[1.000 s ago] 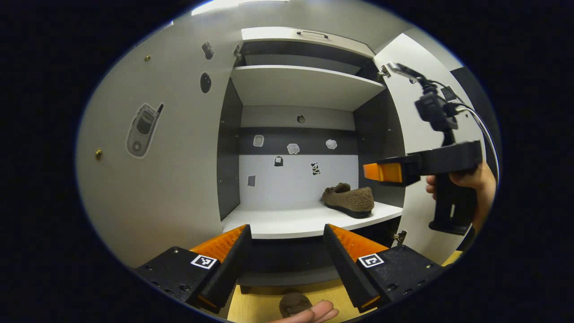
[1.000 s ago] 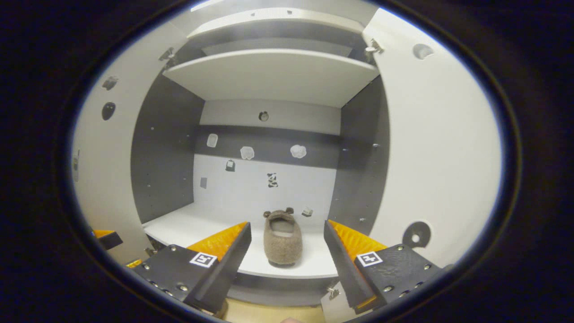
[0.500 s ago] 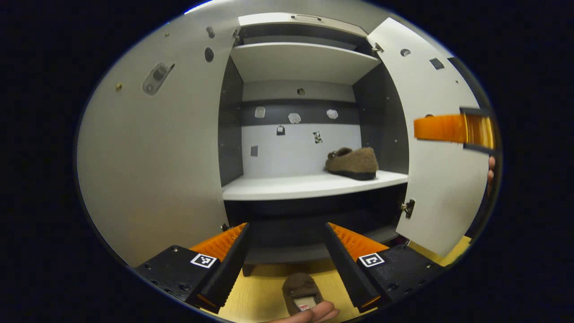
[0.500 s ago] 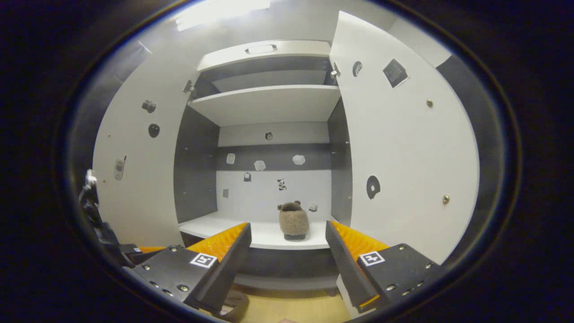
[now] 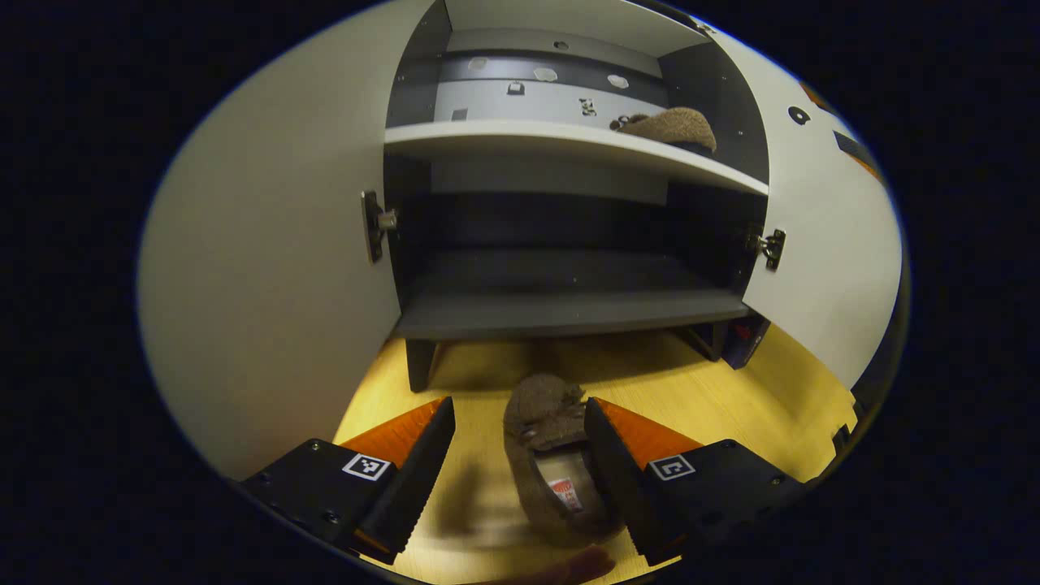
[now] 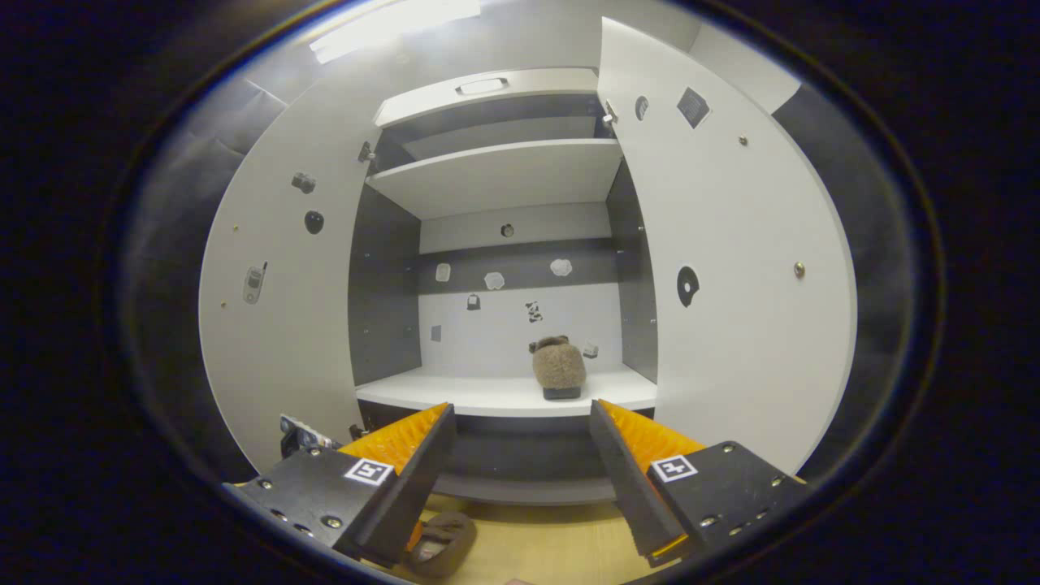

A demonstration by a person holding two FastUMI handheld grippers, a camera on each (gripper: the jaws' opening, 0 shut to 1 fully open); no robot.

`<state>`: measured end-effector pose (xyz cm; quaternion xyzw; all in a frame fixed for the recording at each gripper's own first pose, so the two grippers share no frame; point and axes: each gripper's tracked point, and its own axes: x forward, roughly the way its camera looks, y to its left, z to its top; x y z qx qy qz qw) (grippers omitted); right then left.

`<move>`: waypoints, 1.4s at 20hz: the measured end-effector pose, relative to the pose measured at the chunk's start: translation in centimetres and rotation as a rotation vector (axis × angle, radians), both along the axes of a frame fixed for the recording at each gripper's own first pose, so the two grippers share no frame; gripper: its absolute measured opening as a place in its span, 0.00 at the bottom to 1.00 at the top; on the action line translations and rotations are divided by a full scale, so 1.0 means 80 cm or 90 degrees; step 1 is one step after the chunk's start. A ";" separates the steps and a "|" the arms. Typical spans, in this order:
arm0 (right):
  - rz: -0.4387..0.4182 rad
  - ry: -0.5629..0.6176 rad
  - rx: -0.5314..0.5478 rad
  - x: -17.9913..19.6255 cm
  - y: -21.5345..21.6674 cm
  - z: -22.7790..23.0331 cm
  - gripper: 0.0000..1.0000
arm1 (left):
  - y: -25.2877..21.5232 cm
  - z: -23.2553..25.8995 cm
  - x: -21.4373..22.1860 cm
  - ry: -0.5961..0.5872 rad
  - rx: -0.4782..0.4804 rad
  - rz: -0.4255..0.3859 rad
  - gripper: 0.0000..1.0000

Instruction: Grab one shoe with the right hand and put it into the shoe cabinet, grab the other shoe with the left hand and put it into the shoe cabinet; then close the right door with the right hand and the left door with the left hand.

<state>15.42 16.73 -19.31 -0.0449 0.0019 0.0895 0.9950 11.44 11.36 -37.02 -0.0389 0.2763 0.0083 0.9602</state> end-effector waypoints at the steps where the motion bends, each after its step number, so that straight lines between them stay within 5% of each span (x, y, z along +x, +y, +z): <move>1: -0.004 0.006 0.004 0.000 -0.003 -0.007 0.99 | -0.003 -0.008 -0.003 0.008 0.000 -0.006 1.00; 10: -0.063 0.060 0.068 -0.006 -0.048 -0.062 0.97 | 0.015 -0.088 -0.011 0.101 0.016 0.017 0.98; 12: -0.067 0.060 0.064 -0.010 -0.053 -0.066 0.99 | 0.010 -0.105 -0.008 0.126 0.011 -0.002 0.88; 15: -0.040 0.058 0.051 -0.019 -0.037 -0.068 0.99 | 0.005 -0.109 -0.007 0.141 0.002 -0.011 0.16; 16: -0.025 0.061 0.049 -0.023 -0.028 -0.070 0.99 | 0.005 -0.107 -0.011 0.143 0.005 -0.012 0.08; 18: -0.004 0.067 0.040 -0.027 -0.018 -0.076 0.99 | 0.004 -0.101 -0.017 0.146 0.008 -0.011 0.01; 28: 0.013 0.066 0.012 -0.038 -0.027 -0.086 1.00 | -0.002 0.051 -0.025 -0.036 0.069 -0.007 0.01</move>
